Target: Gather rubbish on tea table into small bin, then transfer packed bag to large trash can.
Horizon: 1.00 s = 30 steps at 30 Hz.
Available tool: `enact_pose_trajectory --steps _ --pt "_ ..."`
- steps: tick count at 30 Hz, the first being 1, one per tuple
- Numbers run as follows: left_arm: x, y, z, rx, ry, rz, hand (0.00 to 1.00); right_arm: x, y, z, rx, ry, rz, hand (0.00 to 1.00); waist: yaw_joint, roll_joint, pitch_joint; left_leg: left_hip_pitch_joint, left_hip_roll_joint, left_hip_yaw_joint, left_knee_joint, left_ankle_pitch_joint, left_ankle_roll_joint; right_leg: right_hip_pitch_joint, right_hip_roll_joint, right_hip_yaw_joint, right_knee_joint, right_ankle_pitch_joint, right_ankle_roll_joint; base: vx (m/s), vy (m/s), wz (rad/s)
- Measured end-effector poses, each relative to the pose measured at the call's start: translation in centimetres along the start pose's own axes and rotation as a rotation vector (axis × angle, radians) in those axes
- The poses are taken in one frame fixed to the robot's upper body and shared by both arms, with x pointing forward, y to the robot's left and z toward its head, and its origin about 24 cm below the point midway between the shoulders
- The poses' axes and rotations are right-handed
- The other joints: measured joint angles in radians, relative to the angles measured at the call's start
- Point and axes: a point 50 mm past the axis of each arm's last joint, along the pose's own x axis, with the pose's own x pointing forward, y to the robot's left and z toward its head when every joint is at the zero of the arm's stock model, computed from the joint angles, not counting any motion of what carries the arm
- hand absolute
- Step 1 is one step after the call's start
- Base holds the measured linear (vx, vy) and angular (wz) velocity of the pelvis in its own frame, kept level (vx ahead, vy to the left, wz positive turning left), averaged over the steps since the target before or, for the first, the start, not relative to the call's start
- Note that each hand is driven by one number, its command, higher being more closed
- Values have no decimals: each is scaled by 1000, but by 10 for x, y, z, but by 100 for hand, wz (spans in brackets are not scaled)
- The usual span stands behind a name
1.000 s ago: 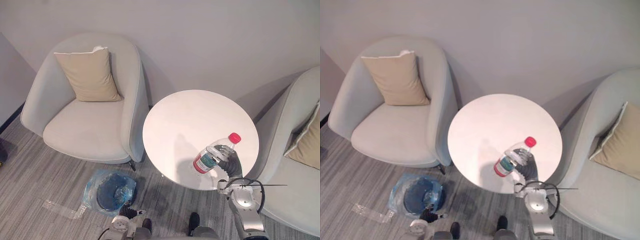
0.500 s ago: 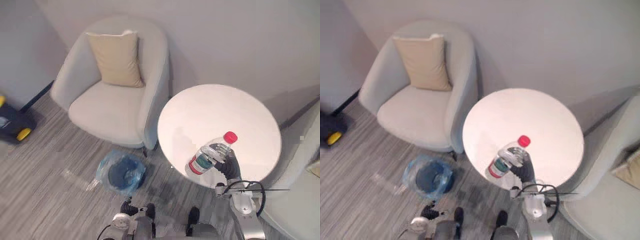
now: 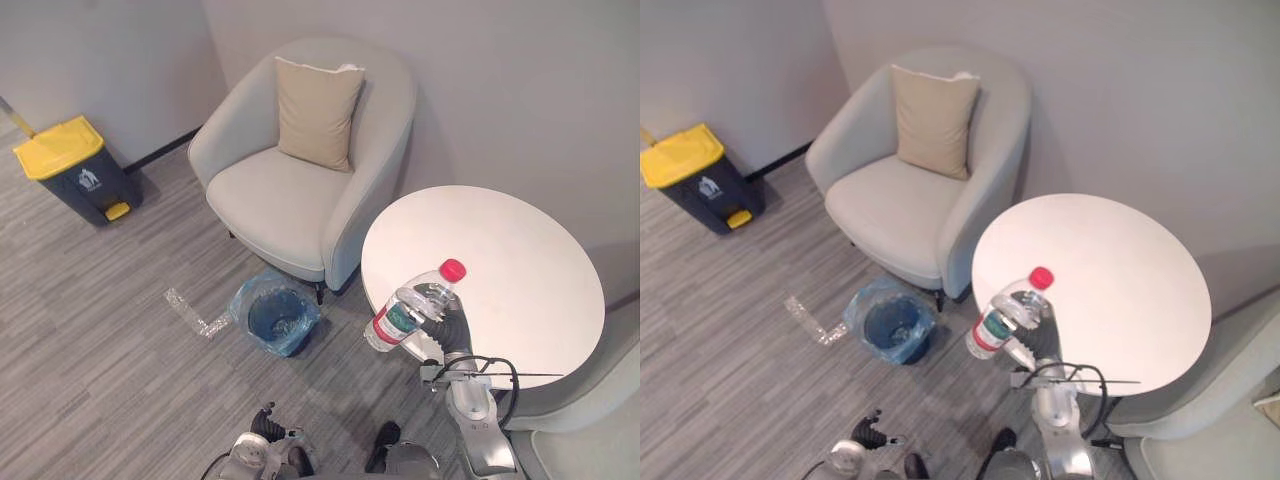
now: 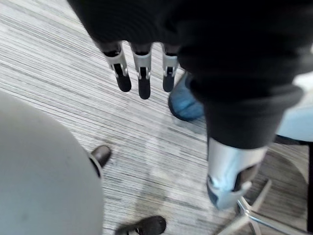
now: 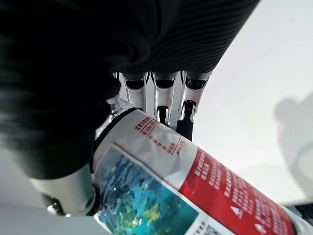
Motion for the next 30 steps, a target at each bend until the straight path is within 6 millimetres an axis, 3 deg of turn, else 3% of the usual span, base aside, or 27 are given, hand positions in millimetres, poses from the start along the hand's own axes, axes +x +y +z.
enact_pose_trajectory --steps 1,4,9,12,14,16,20,21,22,26,30 --pt "1 4 -1 3 4 9 0 1 -2 -3 -5 15 -5 100 0 -5 0 -9 -9 -32 0 12 2 3 1 24 -1 -28 18 22 -56 88" --pt "0 4 -4 -22 23 14 0 0 -1 -6 -6 36 -4 100 -2 1 -1 -5 -14 -100 -45 65 5 10 21 25 17 -71 22 49 -73 66" --pt "1 8 -4 -34 31 26 0 -2 3 -7 6 45 10 100 -5 -13 4 -25 4 -181 7 50 -8 68 34 8 28 -88 16 107 -70 72" --pt "3 12 4 -88 9 45 0 -5 4 -8 11 52 18 100 9 -24 9 -162 24 -191 317 -74 -21 112 33 -14 18 -140 9 85 -43 57" --pt "3 12 12 -122 -22 49 0 -10 3 -13 3 76 22 100 27 -12 20 -244 81 -111 537 -106 -26 158 50 -43 10 -148 -2 79 -29 37" --pt "3 14 13 -156 -24 60 0 -13 4 -14 4 84 29 100 35 -12 22 -265 110 -69 605 -106 -26 201 58 -52 -21 -152 -7 82 -26 21" --pt "4 20 12 -208 -14 90 0 -9 4 -7 16 53 15 100 38 -21 37 -289 110 -70 556 -162 -26 222 52 -51 -87 -134 -11 96 34 1" --pt "3 20 11 -196 -11 89 0 -8 -1 -8 7 56 -10 100 38 -16 35 -282 103 -91 408 -98 -32 223 52 -43 -94 -130 -3 89 68 -14" --pt "3 18 10 -196 -7 84 0 -8 -3 -9 1 56 -16 100 36 -5 30 -276 111 -102 361 -44 -33 222 60 -40 -95 -130 -2 179 140 -26" --pt "4 25 11 -172 -14 98 0 -7 2 -16 4 91 -3 100 38 -37 38 -255 78 -61 347 -56 -9 195 15 25 -51 -120 32 172 161 -17" --pt "3 21 4 -118 11 76 0 -9 11 -20 3 115 38 100 33 -38 42 -95 48 -12 233 -63 9 61 -28 95 321 -78 54 152 167 -31"
